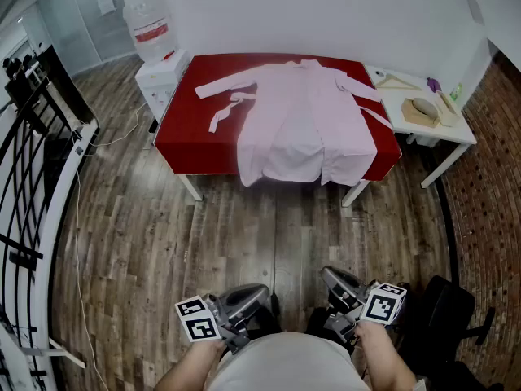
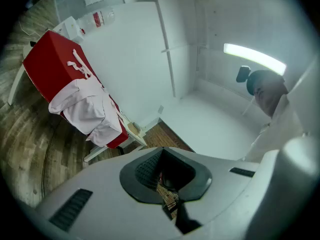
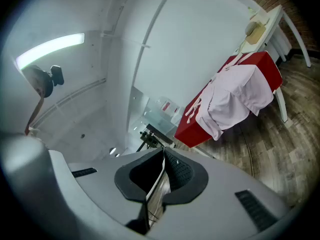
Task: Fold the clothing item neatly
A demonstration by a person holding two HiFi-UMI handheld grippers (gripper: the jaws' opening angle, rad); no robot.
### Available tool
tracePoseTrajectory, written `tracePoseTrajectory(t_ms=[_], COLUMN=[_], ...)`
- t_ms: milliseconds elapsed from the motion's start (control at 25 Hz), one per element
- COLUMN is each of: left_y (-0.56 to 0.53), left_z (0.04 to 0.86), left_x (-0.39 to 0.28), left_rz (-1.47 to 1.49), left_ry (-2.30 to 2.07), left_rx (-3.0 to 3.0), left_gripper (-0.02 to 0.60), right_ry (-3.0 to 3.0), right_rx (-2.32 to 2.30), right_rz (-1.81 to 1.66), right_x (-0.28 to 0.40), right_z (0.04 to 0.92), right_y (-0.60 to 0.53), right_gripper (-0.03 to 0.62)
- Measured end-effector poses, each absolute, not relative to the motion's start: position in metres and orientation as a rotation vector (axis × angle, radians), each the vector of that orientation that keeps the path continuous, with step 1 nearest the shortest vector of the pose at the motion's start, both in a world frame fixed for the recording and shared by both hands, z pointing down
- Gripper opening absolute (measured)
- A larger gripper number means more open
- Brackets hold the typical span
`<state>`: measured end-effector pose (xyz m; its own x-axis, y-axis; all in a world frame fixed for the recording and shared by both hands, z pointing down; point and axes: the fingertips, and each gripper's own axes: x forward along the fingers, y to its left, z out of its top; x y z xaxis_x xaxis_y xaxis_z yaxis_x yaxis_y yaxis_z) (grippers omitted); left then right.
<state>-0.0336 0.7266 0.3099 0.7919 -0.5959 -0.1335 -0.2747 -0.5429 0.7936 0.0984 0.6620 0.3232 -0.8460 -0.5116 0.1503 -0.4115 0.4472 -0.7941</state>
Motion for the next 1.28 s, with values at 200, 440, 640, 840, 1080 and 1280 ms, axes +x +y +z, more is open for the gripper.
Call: tracePoseTrajectory(t_ms=[200, 440, 640, 840, 1080, 1280], left_y=[0.719, 0.701, 0.67, 0.63, 0.573, 0.528], left_z=[0.308, 0.31, 0.308, 0.303, 0.313, 0.312], left_x=[-0.048, -0.057, -0.054, -0.055, -0.047, -0.032], left_rz=[-0.498, -0.519, -0.497, -0.499, -0.487, -0.482], left_ry=[-0.648, -0.656, -0.681, -0.736, -0.787, -0.825], left_rx=[2.175, 2.162, 2.183, 2.201, 2.178, 2.147], left_gripper=[-0.003, -0.003, -0.003, -0.003, -0.003, -0.003], right_ry=[2.588, 2.56, 2.553, 2.582, 2.61, 2.622], right_rx=[-0.898, -0.979, -0.964, -0.927, -0.888, -0.86], right_rz=[-1.303, -1.289, -1.316, -1.344, -1.347, -1.377], right_x=[0.103, 0.118, 0.123, 0.122, 0.129, 0.138], right_z=[0.313, 0.313, 0.322, 0.33, 0.333, 0.334], right_y=[0.646, 0.626, 0.591, 0.546, 0.477, 0.425], right_gripper=[0.015, 0.015, 0.015, 0.015, 0.015, 0.015])
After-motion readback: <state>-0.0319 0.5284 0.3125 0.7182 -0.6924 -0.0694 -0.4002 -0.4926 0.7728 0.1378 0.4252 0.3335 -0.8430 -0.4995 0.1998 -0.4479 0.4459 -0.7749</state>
